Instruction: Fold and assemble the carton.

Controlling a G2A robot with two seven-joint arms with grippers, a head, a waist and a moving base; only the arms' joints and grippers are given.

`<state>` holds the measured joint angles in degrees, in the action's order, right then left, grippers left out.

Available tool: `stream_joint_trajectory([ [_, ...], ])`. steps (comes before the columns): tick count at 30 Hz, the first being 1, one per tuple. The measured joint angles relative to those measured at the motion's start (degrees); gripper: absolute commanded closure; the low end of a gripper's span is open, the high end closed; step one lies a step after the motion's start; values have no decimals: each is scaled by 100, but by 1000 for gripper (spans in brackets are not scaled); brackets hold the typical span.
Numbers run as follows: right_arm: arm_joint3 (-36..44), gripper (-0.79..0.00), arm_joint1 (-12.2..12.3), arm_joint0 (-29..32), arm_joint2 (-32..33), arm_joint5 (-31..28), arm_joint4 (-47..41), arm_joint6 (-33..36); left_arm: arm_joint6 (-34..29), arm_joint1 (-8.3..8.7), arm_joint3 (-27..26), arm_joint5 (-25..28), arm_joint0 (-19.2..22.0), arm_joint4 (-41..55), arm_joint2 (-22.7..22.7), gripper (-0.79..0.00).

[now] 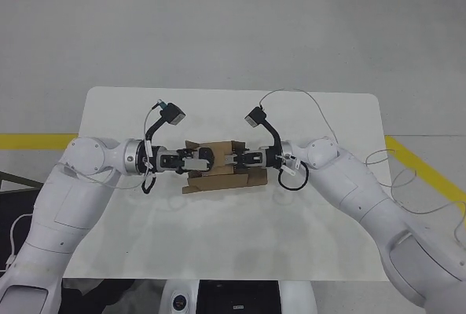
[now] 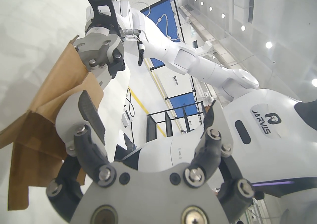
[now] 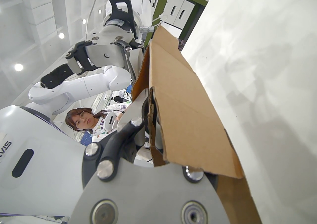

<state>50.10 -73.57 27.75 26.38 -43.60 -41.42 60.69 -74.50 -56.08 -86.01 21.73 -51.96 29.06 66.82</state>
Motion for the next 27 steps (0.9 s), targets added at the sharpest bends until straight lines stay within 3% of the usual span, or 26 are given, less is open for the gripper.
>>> stream_joint_trajectory([
  [15, -10, 0, 178, 65, 179, -95, -62, -94, 221, 76, 53, 46, -120, 248, 534, -785],
  [27, 465, 0, 348, 227, 225, 67, -73, 68, 740, 27, 510, -82, -31, -105, 363, -785],
])
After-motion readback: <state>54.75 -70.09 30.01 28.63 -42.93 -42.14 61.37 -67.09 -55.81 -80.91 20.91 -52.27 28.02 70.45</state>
